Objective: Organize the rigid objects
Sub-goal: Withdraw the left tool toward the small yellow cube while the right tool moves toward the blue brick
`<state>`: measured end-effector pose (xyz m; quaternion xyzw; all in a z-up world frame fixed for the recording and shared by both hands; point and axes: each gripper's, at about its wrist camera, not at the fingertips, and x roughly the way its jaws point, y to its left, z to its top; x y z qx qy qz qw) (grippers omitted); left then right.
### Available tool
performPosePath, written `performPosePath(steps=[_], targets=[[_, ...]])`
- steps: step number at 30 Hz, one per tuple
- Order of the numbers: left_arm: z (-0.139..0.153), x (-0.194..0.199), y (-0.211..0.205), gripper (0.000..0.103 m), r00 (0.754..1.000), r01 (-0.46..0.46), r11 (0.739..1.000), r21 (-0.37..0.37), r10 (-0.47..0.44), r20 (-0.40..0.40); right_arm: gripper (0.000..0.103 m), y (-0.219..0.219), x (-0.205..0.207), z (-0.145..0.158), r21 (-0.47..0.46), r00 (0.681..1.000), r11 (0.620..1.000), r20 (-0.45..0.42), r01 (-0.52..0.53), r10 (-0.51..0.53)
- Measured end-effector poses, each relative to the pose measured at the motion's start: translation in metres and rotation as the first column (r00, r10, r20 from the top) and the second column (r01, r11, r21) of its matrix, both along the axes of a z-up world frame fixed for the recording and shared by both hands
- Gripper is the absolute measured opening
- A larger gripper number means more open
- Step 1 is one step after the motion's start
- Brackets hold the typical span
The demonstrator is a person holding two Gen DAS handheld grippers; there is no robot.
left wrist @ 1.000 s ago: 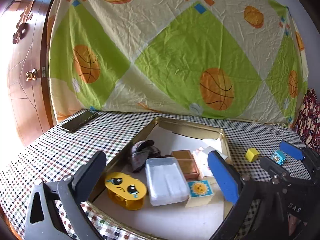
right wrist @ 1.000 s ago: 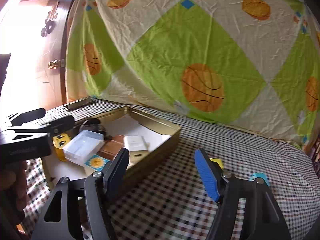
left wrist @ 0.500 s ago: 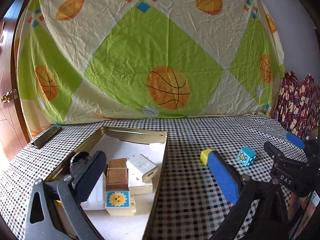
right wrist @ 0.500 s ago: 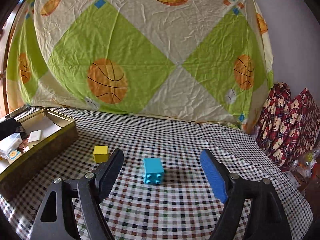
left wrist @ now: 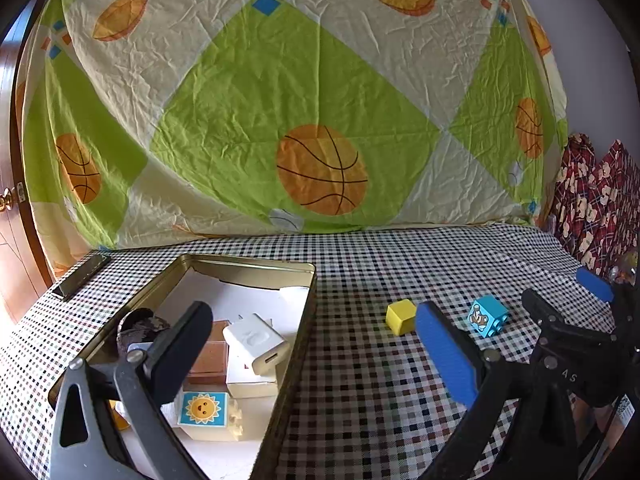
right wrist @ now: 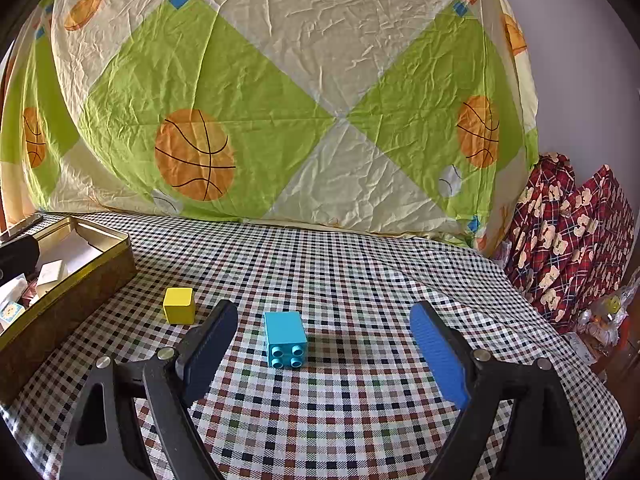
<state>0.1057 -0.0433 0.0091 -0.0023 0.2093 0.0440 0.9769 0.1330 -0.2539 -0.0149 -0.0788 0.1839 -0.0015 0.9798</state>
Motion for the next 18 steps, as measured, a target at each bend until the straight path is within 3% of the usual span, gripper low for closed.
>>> performPosePath(steps=[18], targets=[[0.0008, 0.0000, -0.0077, 0.103, 1.000, 0.016, 1.000, 0.014, -0.016, 0.000, 0.093, -0.0058, -0.0013, 0.0004, 0.035, 1.000, 0.999, 0.008, 0.013, -0.013]])
